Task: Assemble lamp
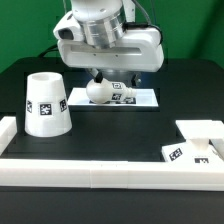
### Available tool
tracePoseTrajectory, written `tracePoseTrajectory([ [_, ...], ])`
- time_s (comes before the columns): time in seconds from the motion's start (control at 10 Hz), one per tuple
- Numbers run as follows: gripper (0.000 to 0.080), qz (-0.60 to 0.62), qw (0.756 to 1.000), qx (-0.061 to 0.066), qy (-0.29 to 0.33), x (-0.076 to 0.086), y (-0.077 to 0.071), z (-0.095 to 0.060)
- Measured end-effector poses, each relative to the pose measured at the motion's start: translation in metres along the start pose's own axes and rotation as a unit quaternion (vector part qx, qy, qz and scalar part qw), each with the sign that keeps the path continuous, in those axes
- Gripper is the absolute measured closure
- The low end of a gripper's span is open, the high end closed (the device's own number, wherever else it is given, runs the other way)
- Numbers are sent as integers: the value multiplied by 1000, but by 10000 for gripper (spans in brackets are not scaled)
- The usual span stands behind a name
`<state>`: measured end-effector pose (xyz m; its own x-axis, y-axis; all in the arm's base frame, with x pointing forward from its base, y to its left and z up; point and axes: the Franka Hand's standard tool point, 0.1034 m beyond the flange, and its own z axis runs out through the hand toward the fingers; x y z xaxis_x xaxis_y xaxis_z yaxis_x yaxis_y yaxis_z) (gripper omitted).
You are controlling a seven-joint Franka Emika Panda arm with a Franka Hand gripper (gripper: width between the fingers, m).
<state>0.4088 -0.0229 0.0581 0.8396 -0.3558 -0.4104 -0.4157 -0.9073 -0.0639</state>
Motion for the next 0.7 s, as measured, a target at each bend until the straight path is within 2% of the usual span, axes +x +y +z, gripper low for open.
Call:
tracePoseTrajectory([
  [0.7,100,0,1000,-1,-3,-2,1,3],
])
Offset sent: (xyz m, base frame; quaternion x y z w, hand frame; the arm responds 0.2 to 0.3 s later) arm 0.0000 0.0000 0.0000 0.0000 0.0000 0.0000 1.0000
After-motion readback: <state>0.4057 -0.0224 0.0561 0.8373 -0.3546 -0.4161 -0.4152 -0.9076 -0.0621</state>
